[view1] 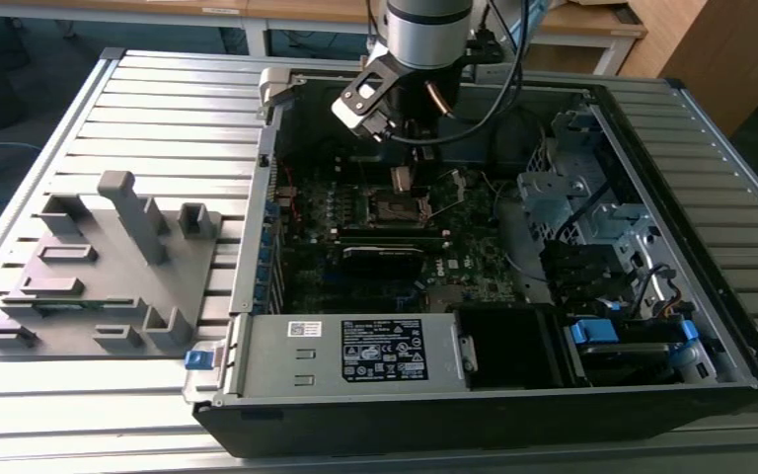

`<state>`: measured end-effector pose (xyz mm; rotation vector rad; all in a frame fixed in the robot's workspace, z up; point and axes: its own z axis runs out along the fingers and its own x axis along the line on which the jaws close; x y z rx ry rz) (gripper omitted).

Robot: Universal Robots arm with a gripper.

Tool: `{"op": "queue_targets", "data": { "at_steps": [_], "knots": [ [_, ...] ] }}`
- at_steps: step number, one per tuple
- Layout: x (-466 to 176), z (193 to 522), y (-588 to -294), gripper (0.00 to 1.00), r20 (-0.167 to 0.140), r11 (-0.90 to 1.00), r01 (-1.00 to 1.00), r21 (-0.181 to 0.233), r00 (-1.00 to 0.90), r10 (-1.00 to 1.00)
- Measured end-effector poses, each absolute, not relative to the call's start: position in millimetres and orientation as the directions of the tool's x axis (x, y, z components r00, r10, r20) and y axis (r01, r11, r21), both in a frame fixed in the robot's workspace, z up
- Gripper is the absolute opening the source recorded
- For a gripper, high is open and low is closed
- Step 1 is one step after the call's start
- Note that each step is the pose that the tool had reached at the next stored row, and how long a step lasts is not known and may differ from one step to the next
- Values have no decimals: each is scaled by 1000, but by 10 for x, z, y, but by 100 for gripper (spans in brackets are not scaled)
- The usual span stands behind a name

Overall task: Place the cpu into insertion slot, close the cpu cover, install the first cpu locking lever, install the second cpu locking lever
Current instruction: 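Place the cpu into insertion slot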

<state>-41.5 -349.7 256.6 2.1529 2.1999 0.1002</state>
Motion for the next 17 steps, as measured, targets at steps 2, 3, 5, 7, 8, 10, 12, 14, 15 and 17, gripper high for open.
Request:
{"op": "queue_targets", "data": {
  "at_steps": [2,3,5,7,8,10,12,14,15,17],
  "knots": [
    [-415,2563,-3496,54,2,21,996,90,-21,1000],
    [-417,2555,-3496,54,2,21,996,90,-21,1000],
    [-426,2536,-3497,54,1,21,996,90,-21,1000],
    [-440,2516,-3497,54,1,21,996,90,-21,1000],
    [-449,2506,-3497,54,1,21,996,90,-21,1000],
    [-467,2490,-3495,54,1,21,996,90,-21,1000],
    [-474,2475,-3489,54,1,20,996,90,-20,1000],
    [-475,2457,-3479,54,1,19,996,90,-20,1000],
    [-475,2452,-3477,54,1,19,996,90,-19,1000],
    [-475,2451,-3477,54,1,19,996,90,-19,1000]
  ]
}}
